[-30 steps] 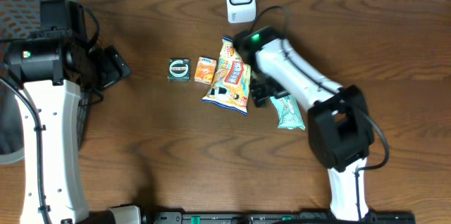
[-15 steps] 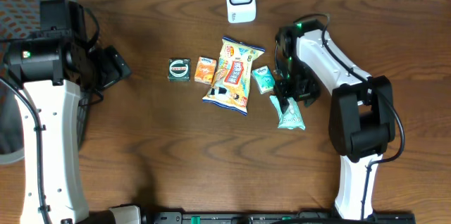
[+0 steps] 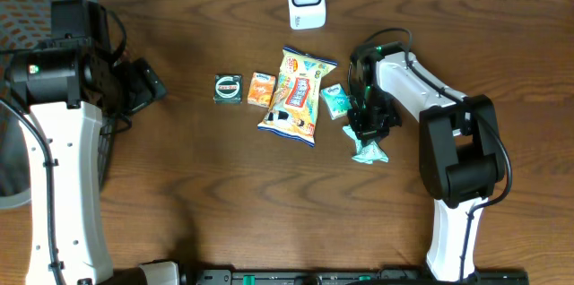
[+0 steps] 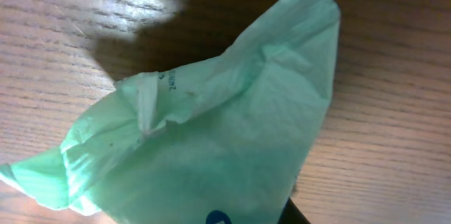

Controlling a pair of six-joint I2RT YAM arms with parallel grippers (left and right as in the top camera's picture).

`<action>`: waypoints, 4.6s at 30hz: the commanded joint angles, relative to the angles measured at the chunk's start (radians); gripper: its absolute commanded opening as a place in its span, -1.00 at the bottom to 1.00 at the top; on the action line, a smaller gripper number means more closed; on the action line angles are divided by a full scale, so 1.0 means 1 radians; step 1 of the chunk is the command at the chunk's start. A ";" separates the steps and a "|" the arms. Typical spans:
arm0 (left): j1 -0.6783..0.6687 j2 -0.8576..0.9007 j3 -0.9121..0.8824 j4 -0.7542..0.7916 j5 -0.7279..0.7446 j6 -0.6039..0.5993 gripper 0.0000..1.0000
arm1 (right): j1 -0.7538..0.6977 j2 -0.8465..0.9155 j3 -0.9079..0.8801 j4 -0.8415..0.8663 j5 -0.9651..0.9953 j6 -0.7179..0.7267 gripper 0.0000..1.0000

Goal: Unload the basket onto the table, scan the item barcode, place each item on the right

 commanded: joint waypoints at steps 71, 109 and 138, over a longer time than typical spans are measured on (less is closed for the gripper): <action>0.002 0.007 -0.005 -0.003 -0.005 -0.005 0.96 | 0.086 0.321 0.655 1.001 0.216 0.242 -0.98; 0.002 0.007 -0.005 -0.003 -0.006 -0.005 0.96 | -0.557 0.117 0.664 0.210 0.415 0.242 -0.98; 0.002 0.007 -0.005 -0.003 -0.006 -0.005 0.95 | -0.816 0.054 0.669 0.167 -0.068 0.208 0.37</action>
